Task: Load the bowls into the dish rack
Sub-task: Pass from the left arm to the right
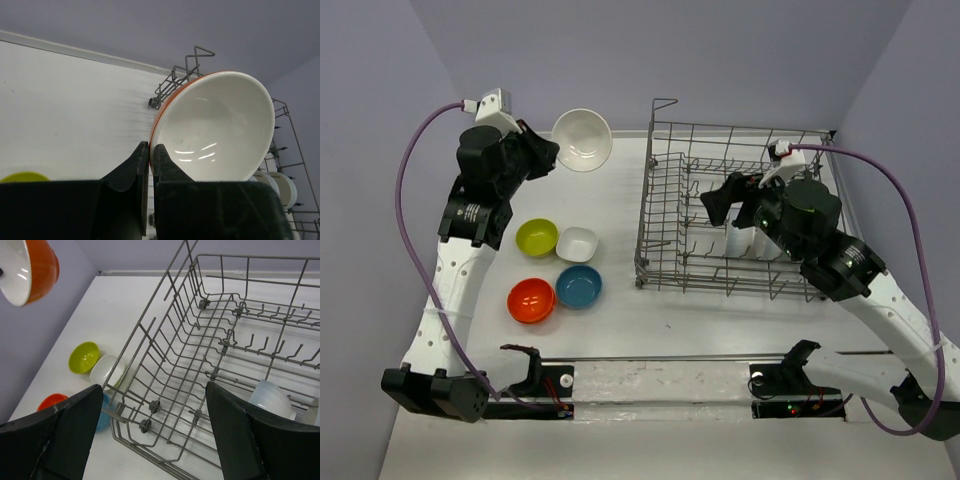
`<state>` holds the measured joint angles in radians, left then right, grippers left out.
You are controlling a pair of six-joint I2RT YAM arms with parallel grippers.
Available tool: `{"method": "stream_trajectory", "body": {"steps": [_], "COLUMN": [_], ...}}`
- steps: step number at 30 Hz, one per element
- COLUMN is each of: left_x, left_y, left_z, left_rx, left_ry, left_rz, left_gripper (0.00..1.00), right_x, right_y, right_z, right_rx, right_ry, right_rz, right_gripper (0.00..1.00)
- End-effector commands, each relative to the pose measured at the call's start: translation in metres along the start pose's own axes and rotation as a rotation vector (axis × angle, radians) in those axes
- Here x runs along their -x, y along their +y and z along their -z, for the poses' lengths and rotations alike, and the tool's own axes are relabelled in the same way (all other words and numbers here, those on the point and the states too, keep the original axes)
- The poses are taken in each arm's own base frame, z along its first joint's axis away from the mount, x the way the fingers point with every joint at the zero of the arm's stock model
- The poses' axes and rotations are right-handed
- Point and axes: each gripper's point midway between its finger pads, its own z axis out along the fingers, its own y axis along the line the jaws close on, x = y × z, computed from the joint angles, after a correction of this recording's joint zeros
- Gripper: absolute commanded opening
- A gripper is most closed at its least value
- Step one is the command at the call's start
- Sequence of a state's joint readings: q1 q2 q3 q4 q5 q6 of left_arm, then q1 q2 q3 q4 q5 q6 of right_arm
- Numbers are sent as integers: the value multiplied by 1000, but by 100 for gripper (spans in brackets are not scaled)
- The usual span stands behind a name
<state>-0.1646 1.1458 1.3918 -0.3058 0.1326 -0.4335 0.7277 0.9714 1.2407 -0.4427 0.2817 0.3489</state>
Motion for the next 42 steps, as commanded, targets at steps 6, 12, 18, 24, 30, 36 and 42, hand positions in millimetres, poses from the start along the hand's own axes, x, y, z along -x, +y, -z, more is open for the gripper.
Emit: {"method": "stream_trajectory", "body": {"steps": [6,12,18,24,30,36,42], "left_x": [18,19,16,15,12,-3,-28], "left_y": [-42,-41,-41,-40,-43,-54,-78], "left_z": [22,27,28,29,30,21,7], "left_rx": [-117,-88,-92,-90,-109,-151,-204], "left_ry": [-30,-32,-27,-26,-19,34,98], "left_rz": [-101,-115,-114,-116,-115,-129,-136], "left_gripper": [0,0,0,0,0,0,0], "right_x": [22,25,18,14,13,25,34], "right_y": [6,9,9,11,11,23,36], "right_z": [8,7,2,-1,-3,-11,-35], "right_rx": [9,20,20,28,24,57,67], "right_ry": [-51,-53,-32,-19,-18,-39,-34], "right_rz": [-30,-24,-21,-22,-16,-23,-18], "right_gripper": [89,89,89,90,92,92,90]}}
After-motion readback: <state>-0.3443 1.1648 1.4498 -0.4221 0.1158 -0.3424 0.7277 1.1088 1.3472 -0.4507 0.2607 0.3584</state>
